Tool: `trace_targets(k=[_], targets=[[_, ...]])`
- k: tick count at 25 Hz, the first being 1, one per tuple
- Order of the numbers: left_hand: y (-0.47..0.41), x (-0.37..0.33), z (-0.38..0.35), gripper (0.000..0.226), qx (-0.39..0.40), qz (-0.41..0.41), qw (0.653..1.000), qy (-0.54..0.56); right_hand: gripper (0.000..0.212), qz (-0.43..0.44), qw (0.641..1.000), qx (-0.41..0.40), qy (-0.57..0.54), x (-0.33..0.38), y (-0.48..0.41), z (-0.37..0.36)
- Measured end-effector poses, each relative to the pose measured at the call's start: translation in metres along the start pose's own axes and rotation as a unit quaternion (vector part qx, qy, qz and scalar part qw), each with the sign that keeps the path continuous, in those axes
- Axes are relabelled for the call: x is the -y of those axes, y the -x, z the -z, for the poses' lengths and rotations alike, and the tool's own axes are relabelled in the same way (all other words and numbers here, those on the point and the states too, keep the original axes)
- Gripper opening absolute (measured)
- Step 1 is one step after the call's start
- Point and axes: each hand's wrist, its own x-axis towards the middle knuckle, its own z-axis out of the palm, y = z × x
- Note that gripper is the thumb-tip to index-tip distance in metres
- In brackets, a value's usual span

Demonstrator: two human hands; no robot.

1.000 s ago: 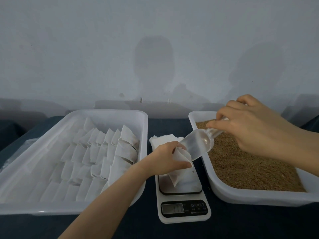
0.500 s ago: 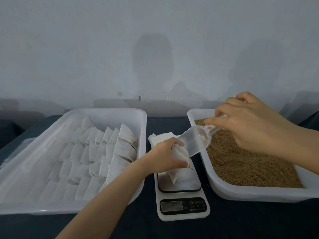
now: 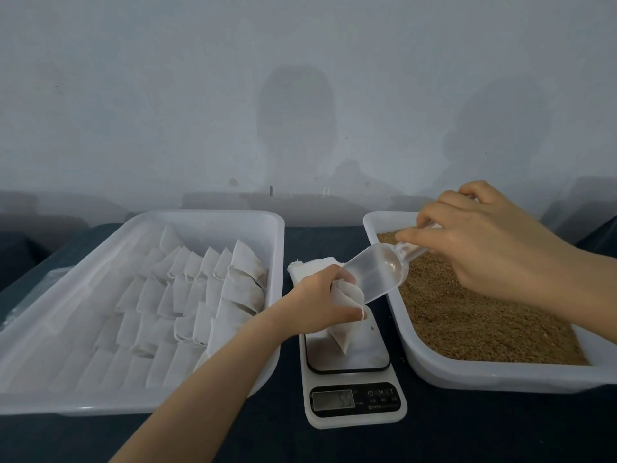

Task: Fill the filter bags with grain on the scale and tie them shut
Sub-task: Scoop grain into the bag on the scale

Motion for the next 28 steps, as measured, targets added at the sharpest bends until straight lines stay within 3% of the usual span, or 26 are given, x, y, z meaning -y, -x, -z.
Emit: trace_targets(k=[7, 10, 14, 19, 28], targets=[[0.001, -0.002, 0.000, 0.045, -0.005, -0.008, 1.000, -0.004, 0.059, -0.009, 0.999, -0.042, -0.015, -0.009, 0.008, -0.001], [0.002, -0.001, 0.000, 0.045, 0.000, -0.003, 1.000, -0.010, 0.057, -0.072, 0.996, -0.056, -0.004, -0.033, 0.019, -0.011], [0.002, 0.000, 0.000, 0.047, 0.008, -0.006, 1.000, -0.010, 0.051, -0.186, 0.981, 0.047, 0.014, -0.067, 0.047, -0.047], [0.000, 0.002, 0.000, 0.047, 0.011, -0.007, 1.000, -0.019, 0.060, -0.216, 0.949, 0.224, 0.058, -0.076, 0.074, -0.095], [-0.003, 0.006, -0.001, 0.046, 0.013, -0.012, 1.000, -0.024, 0.060, -0.235, 0.938, 0.253, 0.015, -0.055, 0.078, -0.117]])
